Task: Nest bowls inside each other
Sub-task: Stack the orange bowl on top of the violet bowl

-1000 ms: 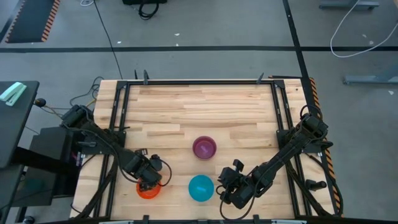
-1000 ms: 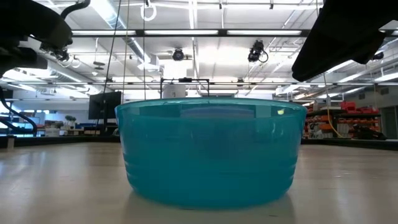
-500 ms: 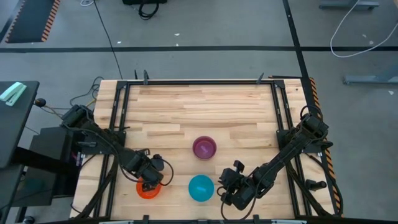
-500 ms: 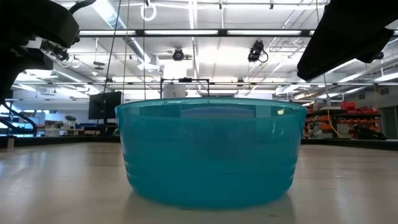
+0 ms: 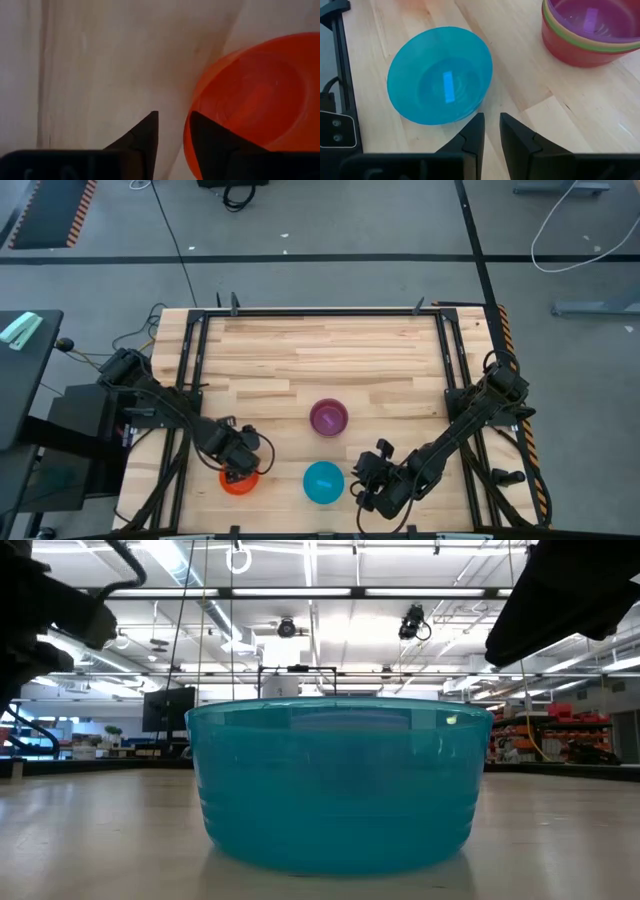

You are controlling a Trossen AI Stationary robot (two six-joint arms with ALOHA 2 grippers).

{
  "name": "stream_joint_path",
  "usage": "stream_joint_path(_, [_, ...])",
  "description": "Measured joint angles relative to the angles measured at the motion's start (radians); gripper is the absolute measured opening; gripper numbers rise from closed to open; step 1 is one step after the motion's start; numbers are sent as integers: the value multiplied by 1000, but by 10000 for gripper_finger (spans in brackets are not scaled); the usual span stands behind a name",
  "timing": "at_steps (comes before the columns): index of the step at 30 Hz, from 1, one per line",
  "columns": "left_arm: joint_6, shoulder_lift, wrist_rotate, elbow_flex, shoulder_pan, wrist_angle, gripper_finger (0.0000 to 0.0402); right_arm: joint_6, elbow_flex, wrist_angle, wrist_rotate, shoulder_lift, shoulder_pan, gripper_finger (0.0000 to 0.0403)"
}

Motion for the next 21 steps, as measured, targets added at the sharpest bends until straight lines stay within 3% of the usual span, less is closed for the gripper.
stream_joint_path(11, [0, 0, 1, -15, 31, 24, 81, 0, 0, 0, 0, 0, 0, 67])
stream_joint_path(18, [2, -1, -4, -15, 51, 26, 19, 0, 0, 0, 0, 0, 0, 67])
stream_joint_path(21, [4, -2, 0, -14, 59, 27, 11, 0, 0, 0, 1, 0, 1, 67])
